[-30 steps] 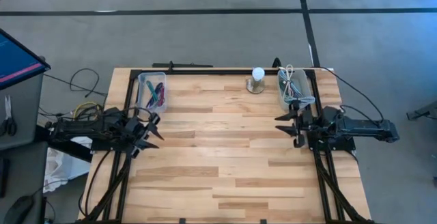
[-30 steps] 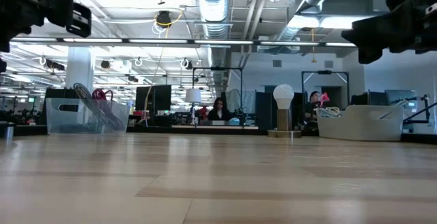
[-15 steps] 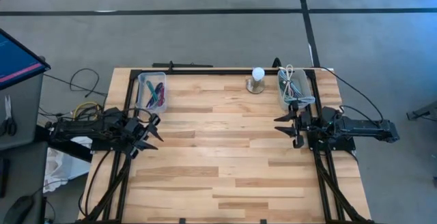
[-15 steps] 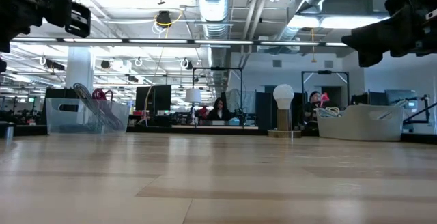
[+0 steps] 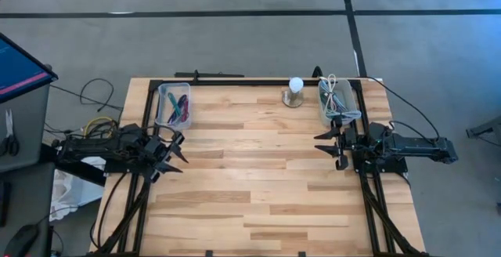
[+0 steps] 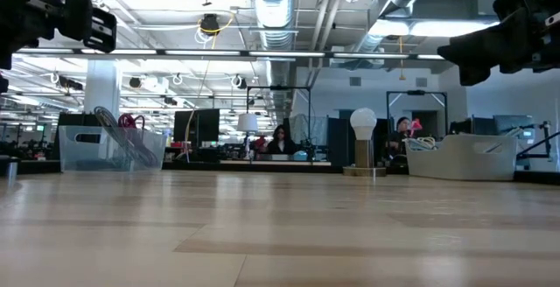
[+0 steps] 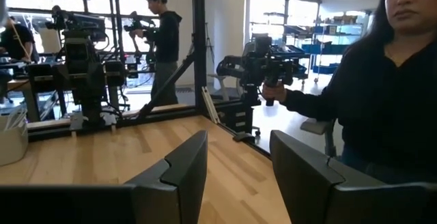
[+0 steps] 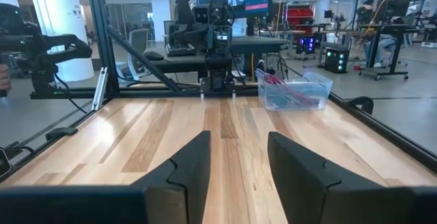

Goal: Pick & Place USB Port
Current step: Return to Home Position

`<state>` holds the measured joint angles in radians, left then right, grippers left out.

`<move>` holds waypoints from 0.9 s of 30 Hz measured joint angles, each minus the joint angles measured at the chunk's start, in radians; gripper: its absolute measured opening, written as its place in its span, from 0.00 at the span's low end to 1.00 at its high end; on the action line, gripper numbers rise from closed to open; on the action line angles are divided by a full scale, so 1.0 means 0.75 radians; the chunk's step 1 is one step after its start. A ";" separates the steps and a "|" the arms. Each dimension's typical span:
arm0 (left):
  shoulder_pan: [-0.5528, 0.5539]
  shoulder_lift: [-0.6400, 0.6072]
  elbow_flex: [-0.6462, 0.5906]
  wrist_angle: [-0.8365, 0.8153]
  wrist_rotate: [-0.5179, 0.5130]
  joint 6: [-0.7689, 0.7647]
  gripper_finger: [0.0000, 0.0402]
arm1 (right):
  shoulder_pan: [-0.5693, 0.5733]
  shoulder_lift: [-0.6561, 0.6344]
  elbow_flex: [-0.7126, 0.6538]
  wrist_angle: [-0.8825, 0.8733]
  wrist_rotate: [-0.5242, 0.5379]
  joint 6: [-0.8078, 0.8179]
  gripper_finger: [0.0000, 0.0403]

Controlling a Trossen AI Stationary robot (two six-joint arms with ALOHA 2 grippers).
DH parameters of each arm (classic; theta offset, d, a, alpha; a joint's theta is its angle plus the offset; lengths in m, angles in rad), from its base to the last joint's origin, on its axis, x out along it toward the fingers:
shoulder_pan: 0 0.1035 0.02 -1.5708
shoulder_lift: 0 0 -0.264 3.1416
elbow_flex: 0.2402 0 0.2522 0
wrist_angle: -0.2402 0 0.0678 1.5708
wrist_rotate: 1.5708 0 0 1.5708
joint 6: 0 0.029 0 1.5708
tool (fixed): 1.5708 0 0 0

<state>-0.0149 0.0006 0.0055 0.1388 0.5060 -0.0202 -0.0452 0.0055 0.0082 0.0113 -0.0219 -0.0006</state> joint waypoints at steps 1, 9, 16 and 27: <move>0.000 0.000 0.000 -0.003 0.000 -0.001 0.40 | 0.000 0.000 0.000 0.000 0.000 0.000 0.35; 0.000 0.001 0.000 0.004 -0.011 -0.019 0.40 | 0.000 0.000 -0.001 -0.001 0.000 0.031 0.35; 0.000 0.005 0.000 0.005 -0.013 -0.029 0.40 | 0.000 0.001 -0.001 -0.002 0.000 0.082 0.34; 0.000 0.018 0.000 0.006 -0.015 -0.029 0.40 | 0.000 0.001 -0.001 -0.002 0.000 0.082 0.34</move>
<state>-0.0151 0.0143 0.0055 0.1432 0.4946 -0.0422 -0.0452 0.0059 0.0074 0.0097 -0.0219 0.0612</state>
